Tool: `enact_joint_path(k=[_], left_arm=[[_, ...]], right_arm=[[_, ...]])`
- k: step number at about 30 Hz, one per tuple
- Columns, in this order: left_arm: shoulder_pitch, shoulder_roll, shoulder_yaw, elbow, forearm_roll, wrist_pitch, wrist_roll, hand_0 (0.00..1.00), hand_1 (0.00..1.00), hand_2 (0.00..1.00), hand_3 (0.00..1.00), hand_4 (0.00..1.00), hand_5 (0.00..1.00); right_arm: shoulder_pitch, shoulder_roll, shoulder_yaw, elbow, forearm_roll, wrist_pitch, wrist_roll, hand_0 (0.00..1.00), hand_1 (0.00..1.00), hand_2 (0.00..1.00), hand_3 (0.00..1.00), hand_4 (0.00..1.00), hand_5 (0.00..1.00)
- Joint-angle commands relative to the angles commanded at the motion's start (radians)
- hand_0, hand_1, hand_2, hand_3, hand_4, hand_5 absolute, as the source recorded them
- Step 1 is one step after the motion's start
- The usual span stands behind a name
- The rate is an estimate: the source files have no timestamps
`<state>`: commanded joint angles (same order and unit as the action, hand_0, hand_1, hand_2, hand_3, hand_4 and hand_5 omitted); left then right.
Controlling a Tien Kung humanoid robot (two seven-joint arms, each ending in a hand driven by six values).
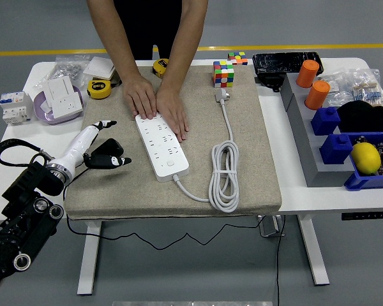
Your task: Pick up the plug,place it near the board,insert it into the board,press the button
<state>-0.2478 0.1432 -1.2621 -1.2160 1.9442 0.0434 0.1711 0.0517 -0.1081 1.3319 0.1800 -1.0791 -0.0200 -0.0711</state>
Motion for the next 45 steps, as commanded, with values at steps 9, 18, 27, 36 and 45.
enact_joint_path(k=[9,18,27,36,45], left_arm=[[-0.008,-0.011,0.005,0.046,0.076,0.06,0.003,0.791,0.81,0.766,0.776,0.998,0.288],[-0.024,-0.005,0.032,0.101,0.099,0.074,0.002,0.753,0.794,0.756,0.757,0.998,0.292],[-0.029,-0.01,0.029,0.119,0.117,0.081,-0.007,0.728,0.783,0.749,0.74,0.998,0.302],[-0.043,-0.019,0.011,0.159,0.137,0.106,-0.018,0.71,0.779,0.745,0.729,0.998,0.334],[-0.058,-0.032,-0.006,0.202,0.207,0.124,-0.022,0.693,0.76,0.732,0.709,0.998,0.328]], right_arm=[[0.003,-0.001,-0.006,0.0,0.006,0.001,0.002,0.786,0.703,0.696,0.669,0.998,0.778],[0.001,-0.005,-0.003,0.0,0.002,0.001,0.0,0.786,0.702,0.696,0.668,0.998,0.778],[-0.001,-0.004,-0.013,0.0,0.016,-0.001,0.003,0.786,0.702,0.696,0.67,0.998,0.78],[0.001,-0.007,-0.02,0.0,0.026,-0.002,0.006,0.786,0.702,0.696,0.689,0.998,0.799],[0.001,-0.007,-0.02,0.0,0.032,-0.002,0.007,0.786,0.702,0.697,0.704,0.998,0.822]])
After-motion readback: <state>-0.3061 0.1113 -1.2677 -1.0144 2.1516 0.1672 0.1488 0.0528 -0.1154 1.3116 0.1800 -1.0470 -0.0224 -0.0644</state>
